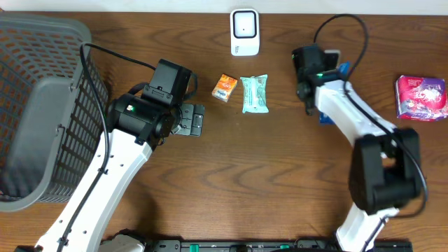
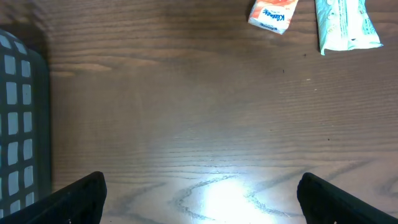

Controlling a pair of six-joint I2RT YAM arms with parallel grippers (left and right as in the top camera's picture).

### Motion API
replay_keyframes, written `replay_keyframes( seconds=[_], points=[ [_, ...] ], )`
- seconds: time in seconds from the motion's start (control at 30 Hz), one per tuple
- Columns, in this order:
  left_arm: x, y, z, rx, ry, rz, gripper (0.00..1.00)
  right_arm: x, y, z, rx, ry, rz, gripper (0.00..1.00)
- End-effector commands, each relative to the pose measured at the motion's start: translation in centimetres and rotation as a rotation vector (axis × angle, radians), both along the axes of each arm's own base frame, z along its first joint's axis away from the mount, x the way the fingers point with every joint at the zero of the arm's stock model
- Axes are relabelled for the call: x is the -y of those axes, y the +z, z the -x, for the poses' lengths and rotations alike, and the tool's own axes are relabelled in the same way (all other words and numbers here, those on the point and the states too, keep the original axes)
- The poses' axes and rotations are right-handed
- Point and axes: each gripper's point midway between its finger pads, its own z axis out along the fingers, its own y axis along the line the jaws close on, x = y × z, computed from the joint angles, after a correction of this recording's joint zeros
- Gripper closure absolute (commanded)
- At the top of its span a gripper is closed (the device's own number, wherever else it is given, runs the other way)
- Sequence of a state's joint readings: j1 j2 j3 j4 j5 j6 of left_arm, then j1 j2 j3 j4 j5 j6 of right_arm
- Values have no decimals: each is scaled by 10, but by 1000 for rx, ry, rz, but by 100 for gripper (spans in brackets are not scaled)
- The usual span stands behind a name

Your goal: Scan the item barcode

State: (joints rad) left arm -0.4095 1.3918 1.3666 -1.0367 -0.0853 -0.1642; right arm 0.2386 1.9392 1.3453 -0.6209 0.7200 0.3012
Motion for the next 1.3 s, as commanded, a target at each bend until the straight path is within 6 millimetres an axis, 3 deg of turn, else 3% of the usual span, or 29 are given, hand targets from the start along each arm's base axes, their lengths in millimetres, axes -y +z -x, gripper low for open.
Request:
replay_keyframes(
  seconds=[0.0,0.13,0.17,0.2,0.37,0.5,0.63,0.73,0.93,1.07,1.13,1.27],
  points=[
    [-2,-2,0,-4,16,-5,2,-11,-35,7,-111,48,63,98],
    [-2,-2,0,-4,16,-5,2,-45,-58,9,-152,126,5,82],
    [-2,-2,0,-4,16,-5,2,-52,-57,8,-144,142,4,75],
    [-2,-2,0,-4,16,-5,2,-63,-54,6,-132,164,2,60],
    [-2,-2,0,-4,16,-5,2,-98,-21,-10,-86,227,-9,52],
    [-2,-2,0,-4,16,-5,2,-107,18,-28,-49,231,-40,46],
    [-2,-2,0,-4,16,-5,2,-99,50,-38,-37,208,-78,43],
    [-2,-2,0,-4,16,-5,2,-78,54,-35,-78,168,-114,42],
    [-2,-2,0,-4,16,-5,2,-30,24,-6,-260,59,-332,39],
    [-2,-2,0,-4,16,-5,2,-37,9,5,-352,142,-554,41],
    [-2,-2,0,-4,16,-5,2,-39,5,6,-365,185,-621,48],
    [-2,-2,0,-4,16,-5,2,-39,-2,4,-355,189,-595,52]
  ],
)
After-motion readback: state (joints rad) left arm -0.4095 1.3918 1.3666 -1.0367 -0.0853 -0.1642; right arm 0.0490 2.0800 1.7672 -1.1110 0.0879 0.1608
